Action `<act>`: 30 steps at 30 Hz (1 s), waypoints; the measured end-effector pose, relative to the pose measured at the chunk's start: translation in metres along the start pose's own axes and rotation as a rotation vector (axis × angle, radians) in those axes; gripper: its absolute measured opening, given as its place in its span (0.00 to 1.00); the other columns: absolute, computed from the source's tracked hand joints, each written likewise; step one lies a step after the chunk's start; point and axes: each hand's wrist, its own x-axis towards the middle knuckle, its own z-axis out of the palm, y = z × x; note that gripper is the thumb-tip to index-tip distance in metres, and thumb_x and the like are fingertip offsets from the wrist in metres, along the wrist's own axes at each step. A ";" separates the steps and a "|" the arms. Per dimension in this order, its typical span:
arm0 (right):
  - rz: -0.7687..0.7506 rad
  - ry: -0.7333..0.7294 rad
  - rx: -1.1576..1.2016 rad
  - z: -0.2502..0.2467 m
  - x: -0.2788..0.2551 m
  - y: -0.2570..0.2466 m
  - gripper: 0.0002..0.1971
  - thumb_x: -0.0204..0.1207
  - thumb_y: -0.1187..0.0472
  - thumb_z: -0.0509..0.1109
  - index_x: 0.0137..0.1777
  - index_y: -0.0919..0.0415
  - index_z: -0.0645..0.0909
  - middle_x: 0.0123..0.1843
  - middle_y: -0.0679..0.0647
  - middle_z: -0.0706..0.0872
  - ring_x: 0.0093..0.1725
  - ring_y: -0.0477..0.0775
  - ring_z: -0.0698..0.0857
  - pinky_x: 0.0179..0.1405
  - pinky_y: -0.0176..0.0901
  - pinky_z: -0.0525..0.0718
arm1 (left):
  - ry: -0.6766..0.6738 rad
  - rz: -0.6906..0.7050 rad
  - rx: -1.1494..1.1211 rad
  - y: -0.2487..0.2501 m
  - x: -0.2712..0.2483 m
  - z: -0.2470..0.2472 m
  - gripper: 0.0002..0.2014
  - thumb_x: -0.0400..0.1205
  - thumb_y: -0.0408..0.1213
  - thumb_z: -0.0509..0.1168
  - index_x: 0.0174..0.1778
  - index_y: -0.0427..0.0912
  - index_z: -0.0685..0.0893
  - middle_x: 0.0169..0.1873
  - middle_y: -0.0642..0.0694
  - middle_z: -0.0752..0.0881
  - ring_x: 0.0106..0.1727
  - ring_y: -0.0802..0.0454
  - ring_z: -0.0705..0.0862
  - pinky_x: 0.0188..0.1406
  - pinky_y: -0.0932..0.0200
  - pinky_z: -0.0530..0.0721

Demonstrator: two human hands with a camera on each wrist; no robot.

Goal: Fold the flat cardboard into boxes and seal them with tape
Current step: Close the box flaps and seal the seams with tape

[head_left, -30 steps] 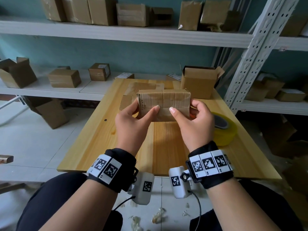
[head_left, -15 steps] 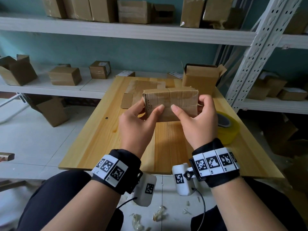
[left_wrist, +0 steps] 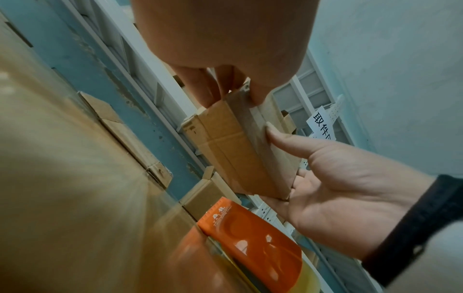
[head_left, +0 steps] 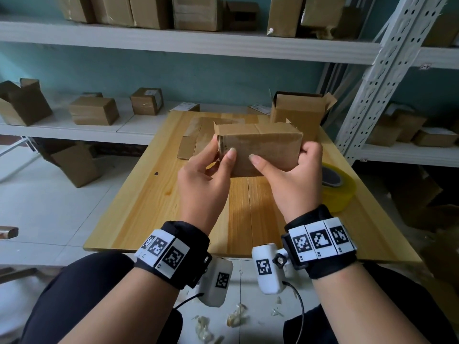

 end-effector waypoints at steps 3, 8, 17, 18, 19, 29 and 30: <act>0.000 0.015 0.013 0.000 0.004 0.004 0.32 0.67 0.53 0.90 0.61 0.48 0.71 0.55 0.42 0.90 0.53 0.36 0.90 0.49 0.33 0.89 | 0.030 0.007 0.020 0.003 0.001 -0.001 0.18 0.91 0.47 0.70 0.72 0.40 0.90 0.60 0.49 0.94 0.63 0.53 0.92 0.60 0.44 0.93; -0.018 -0.051 0.046 0.006 0.002 0.007 0.15 0.81 0.63 0.79 0.60 0.50 0.77 0.55 0.41 0.93 0.55 0.35 0.91 0.60 0.38 0.89 | 0.040 0.031 0.111 0.000 0.006 -0.001 0.18 0.84 0.59 0.76 0.61 0.52 0.88 0.51 0.56 0.92 0.55 0.47 0.89 0.55 0.39 0.89; 0.052 -0.208 0.061 0.019 -0.010 0.009 0.15 0.83 0.59 0.76 0.65 0.55 0.76 0.60 0.45 0.92 0.58 0.36 0.90 0.58 0.32 0.88 | 0.142 -0.025 0.241 -0.011 0.018 -0.012 0.42 0.70 0.68 0.82 0.75 0.49 0.83 0.61 0.56 0.87 0.64 0.49 0.85 0.63 0.47 0.87; 0.069 -0.195 0.077 0.020 -0.011 0.009 0.20 0.80 0.57 0.80 0.66 0.55 0.75 0.60 0.46 0.93 0.58 0.38 0.91 0.59 0.38 0.89 | 0.124 -0.005 0.234 -0.011 0.020 -0.014 0.38 0.72 0.66 0.81 0.74 0.49 0.85 0.60 0.55 0.88 0.62 0.47 0.86 0.61 0.42 0.88; 0.080 -0.178 0.086 0.021 -0.013 0.009 0.25 0.76 0.54 0.83 0.66 0.55 0.74 0.60 0.46 0.92 0.58 0.39 0.91 0.58 0.40 0.90 | 0.104 0.013 0.223 -0.010 0.022 -0.016 0.35 0.75 0.64 0.80 0.74 0.49 0.86 0.59 0.54 0.89 0.61 0.47 0.87 0.60 0.40 0.88; 0.076 0.019 0.085 0.017 -0.011 0.001 0.43 0.63 0.53 0.92 0.66 0.53 0.63 0.57 0.36 0.76 0.54 0.30 0.80 0.44 0.15 0.80 | -0.028 0.131 -0.022 -0.010 0.015 -0.005 0.22 0.92 0.35 0.63 0.82 0.37 0.81 0.77 0.45 0.84 0.81 0.43 0.80 0.77 0.33 0.82; 0.078 0.024 0.097 0.015 -0.010 0.000 0.43 0.63 0.54 0.92 0.66 0.54 0.63 0.57 0.36 0.75 0.54 0.29 0.79 0.44 0.14 0.79 | -0.041 0.146 -0.015 -0.009 0.014 -0.004 0.22 0.91 0.32 0.64 0.83 0.36 0.80 0.79 0.44 0.83 0.83 0.44 0.79 0.78 0.35 0.81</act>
